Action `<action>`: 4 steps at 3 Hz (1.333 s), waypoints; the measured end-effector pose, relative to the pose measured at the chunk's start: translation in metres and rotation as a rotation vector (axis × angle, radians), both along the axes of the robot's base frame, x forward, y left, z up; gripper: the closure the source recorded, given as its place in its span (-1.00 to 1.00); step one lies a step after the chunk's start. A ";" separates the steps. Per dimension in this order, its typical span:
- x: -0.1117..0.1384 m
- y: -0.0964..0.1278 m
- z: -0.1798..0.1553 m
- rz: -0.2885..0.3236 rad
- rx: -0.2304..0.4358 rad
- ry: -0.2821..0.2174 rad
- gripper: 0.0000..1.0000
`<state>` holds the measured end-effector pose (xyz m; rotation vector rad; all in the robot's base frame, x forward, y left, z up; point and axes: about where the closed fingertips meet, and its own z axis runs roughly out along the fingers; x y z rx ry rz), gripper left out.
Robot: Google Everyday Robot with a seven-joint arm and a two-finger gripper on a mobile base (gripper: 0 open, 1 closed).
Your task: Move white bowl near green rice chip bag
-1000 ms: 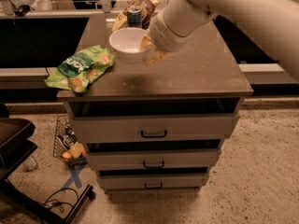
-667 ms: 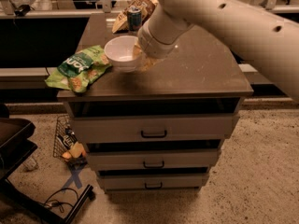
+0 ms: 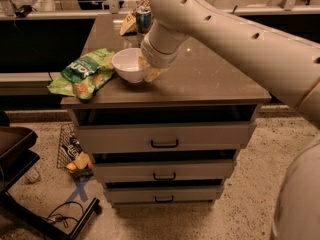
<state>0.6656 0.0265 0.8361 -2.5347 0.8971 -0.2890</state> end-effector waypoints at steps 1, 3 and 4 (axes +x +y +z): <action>-0.001 0.001 -0.001 0.002 0.000 0.002 0.24; -0.001 0.003 -0.005 0.006 -0.002 0.007 -0.68; -0.001 0.003 -0.001 0.007 -0.003 0.010 -1.00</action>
Offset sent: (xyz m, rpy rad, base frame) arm -0.0006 0.0008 -0.0015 -0.0005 0.0023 0.0022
